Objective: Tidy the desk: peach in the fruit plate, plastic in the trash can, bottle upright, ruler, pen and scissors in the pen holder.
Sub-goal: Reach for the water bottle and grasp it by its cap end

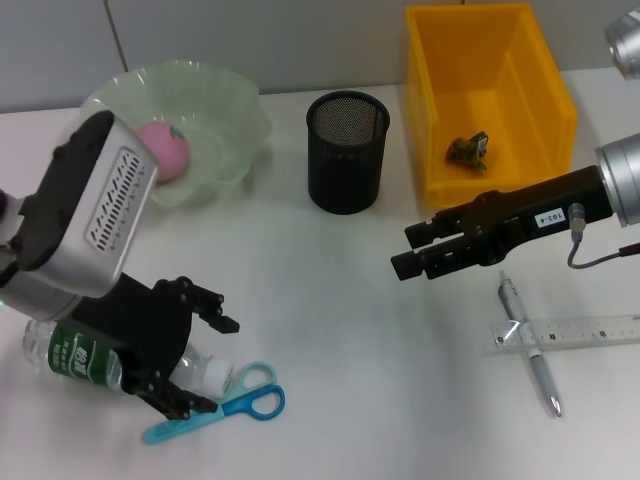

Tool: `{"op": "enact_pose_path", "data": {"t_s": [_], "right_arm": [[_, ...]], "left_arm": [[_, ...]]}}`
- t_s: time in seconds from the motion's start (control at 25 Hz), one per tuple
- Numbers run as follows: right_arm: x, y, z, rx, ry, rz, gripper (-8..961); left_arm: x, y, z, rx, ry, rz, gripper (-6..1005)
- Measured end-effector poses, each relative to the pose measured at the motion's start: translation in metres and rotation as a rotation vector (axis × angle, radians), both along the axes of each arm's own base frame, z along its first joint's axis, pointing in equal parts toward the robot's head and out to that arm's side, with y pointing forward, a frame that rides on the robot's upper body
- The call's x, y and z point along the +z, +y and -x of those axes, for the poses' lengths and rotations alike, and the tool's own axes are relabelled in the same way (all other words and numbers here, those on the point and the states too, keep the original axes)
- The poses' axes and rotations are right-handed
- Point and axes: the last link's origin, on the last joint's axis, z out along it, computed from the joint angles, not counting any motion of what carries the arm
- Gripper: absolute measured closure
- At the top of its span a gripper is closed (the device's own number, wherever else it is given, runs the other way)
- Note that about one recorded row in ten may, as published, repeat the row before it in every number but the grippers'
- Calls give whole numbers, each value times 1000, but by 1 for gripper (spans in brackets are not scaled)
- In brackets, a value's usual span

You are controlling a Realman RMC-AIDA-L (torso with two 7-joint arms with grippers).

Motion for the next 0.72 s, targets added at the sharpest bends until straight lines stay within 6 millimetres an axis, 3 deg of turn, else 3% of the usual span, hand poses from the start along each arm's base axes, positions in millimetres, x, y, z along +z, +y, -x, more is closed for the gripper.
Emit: {"op": "enact_pose_path", "data": {"t_s": [0.72], "right_arm": [[2, 6, 3, 22, -48, 6, 230]], "left_arm": [[-16, 5, -10, -38, 131, 9, 159]]}}
